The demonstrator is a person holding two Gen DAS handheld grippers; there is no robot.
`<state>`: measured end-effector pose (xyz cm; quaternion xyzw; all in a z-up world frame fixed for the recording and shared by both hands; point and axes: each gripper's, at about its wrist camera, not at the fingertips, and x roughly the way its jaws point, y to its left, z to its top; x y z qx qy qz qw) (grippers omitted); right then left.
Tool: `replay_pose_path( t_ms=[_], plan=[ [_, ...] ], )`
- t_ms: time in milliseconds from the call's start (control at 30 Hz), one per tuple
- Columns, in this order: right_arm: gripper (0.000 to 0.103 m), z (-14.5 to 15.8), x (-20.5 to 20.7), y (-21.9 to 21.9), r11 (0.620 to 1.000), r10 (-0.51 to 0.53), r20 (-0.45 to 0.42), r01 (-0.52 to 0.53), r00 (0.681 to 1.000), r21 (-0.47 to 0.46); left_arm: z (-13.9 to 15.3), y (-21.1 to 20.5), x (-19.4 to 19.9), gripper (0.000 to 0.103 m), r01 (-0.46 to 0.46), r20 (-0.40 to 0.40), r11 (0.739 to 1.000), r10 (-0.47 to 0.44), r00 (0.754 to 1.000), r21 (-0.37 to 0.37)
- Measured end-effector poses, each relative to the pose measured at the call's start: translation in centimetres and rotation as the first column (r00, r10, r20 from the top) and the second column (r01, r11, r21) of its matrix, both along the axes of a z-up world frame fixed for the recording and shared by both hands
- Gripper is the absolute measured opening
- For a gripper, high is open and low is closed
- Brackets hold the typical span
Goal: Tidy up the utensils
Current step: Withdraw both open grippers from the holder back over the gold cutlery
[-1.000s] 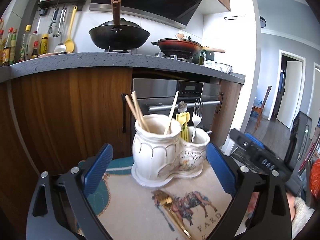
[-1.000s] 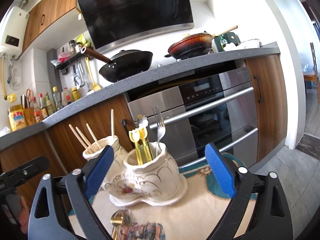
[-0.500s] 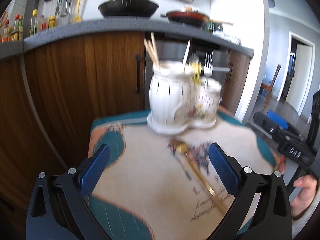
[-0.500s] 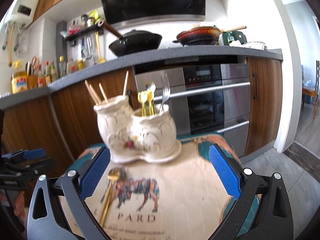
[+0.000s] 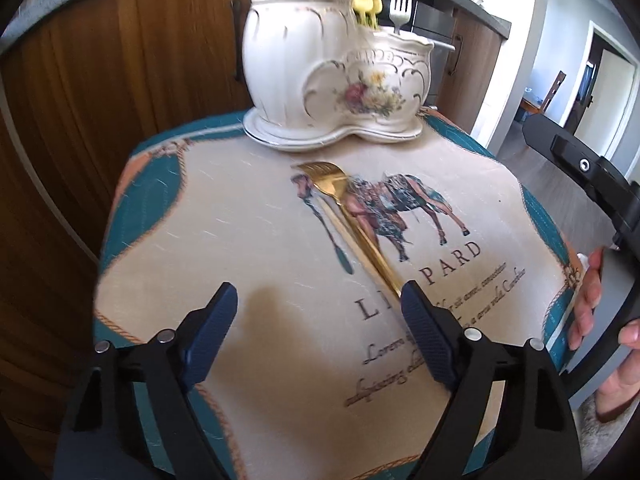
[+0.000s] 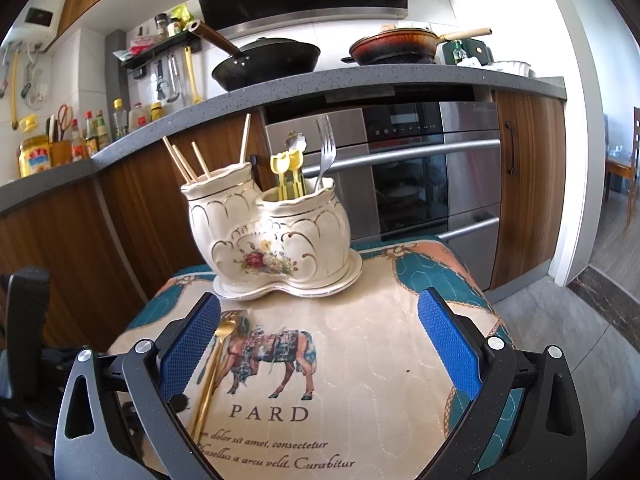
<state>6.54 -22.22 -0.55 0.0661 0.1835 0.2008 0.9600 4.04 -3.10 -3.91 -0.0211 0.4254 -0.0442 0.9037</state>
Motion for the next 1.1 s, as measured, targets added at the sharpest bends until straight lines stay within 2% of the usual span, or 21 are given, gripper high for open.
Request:
replay_pose_path(
  t_ms=[67,200,300,433,600,667,767,833,967,1000,1100],
  plan=[
    [0.098,0.1,0.0,0.0,1.0,0.005,0.001,-0.005,1.0,0.003,-0.3,-0.5,0.3,0.074,0.009,-0.015,1.0,-0.009,1.0,0.0],
    [0.098,0.1,0.1,0.0,1.0,0.014,-0.001,-0.014,1.0,0.003,-0.3,-1.0,0.6,0.063,0.014,-0.015,0.999,-0.013,1.0,0.051],
    [0.098,0.2,0.1,-0.1,1.0,0.018,-0.001,-0.018,1.0,0.005,-0.3,-0.5,0.7,0.063,0.008,-0.028,0.999,-0.007,1.0,0.042],
    [0.098,0.2,0.1,0.0,1.0,0.023,-0.004,-0.023,1.0,0.012,-0.3,-0.2,1.2,0.063,-0.013,-0.052,1.0,0.013,0.999,-0.004],
    [0.098,0.2,0.0,0.3,0.999,0.033,-0.001,-0.033,0.999,-0.005,-0.2,-1.1,1.5,0.063,-0.004,-0.059,0.999,0.006,0.998,0.04],
    [0.098,0.2,0.0,0.2,1.0,0.03,-0.003,-0.03,1.0,-0.004,0.0,-1.3,1.2,0.062,0.013,-0.053,0.996,-0.009,0.999,0.083],
    [0.098,0.2,0.1,-0.1,1.0,0.029,-0.005,-0.029,1.0,0.012,-0.1,-0.6,1.3,0.055,0.002,-0.076,0.995,0.006,0.997,0.099],
    [0.098,0.3,0.1,-0.1,0.999,0.029,-0.005,-0.029,1.0,0.016,-0.1,0.0,1.2,0.055,-0.016,-0.073,0.997,0.022,0.997,0.081],
    [0.098,0.2,0.1,0.3,0.999,0.038,-0.005,-0.038,0.999,0.004,0.7,0.6,0.5,0.055,-0.011,-0.056,0.997,0.007,0.998,-0.074],
    [0.098,0.2,0.0,0.3,0.999,0.039,-0.004,-0.039,0.999,0.0,0.7,0.4,0.4,0.055,0.003,-0.06,0.996,-0.008,0.998,-0.084],
    [0.098,0.2,0.0,0.3,0.999,0.037,-0.004,-0.037,0.999,0.0,0.3,-0.9,0.3,0.055,0.041,-0.086,0.998,-0.046,0.995,-0.05]
  ],
)
